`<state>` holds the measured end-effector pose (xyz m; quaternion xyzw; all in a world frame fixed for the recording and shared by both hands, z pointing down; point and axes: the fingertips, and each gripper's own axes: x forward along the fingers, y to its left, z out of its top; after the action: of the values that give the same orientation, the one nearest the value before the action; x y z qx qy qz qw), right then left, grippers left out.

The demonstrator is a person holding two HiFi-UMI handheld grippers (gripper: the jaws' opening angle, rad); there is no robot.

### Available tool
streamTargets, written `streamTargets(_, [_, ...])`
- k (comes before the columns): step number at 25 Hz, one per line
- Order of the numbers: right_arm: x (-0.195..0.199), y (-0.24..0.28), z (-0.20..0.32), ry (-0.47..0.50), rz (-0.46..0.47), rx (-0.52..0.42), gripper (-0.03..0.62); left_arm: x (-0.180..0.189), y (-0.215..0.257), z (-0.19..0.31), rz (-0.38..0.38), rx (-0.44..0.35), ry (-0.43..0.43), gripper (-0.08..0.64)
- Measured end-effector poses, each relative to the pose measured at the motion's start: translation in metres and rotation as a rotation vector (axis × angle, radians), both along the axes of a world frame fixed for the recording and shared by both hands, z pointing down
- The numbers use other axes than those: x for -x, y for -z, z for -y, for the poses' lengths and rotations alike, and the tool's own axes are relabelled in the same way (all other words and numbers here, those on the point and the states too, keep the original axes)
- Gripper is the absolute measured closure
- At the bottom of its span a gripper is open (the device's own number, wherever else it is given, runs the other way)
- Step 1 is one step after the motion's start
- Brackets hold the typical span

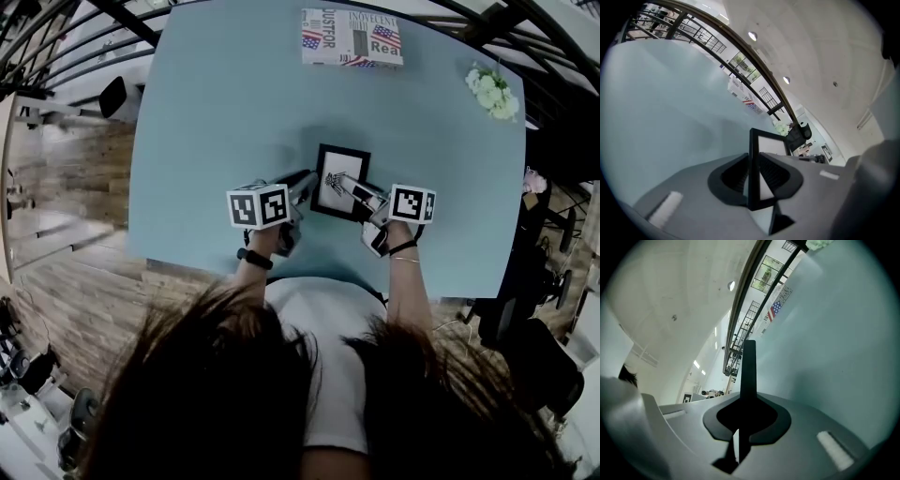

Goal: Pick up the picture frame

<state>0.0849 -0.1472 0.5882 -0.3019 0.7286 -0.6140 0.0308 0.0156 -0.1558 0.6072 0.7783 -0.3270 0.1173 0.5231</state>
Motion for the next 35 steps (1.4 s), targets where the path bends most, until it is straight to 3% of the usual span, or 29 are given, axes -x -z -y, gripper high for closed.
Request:
streamTargets(20, [-0.023,0.107,-0.012,-0.057,-0.104,-0.301,0.578,0.009,0.118,0.004,-0.01,-0.334,0.028,0.43])
streamTargets(28, [-0.053,0.153,-0.015,-0.133,-0.27,-0.482,0.578,-0.001,0.161,-0.003,0.031,-0.494,-0.011,0.43])
streamTargets(35, [-0.074,0.187,-0.019,-0.189,-0.495,-0.624,0.578,-0.005,0.196,-0.004,0.168,-0.698,-0.046,0.431])
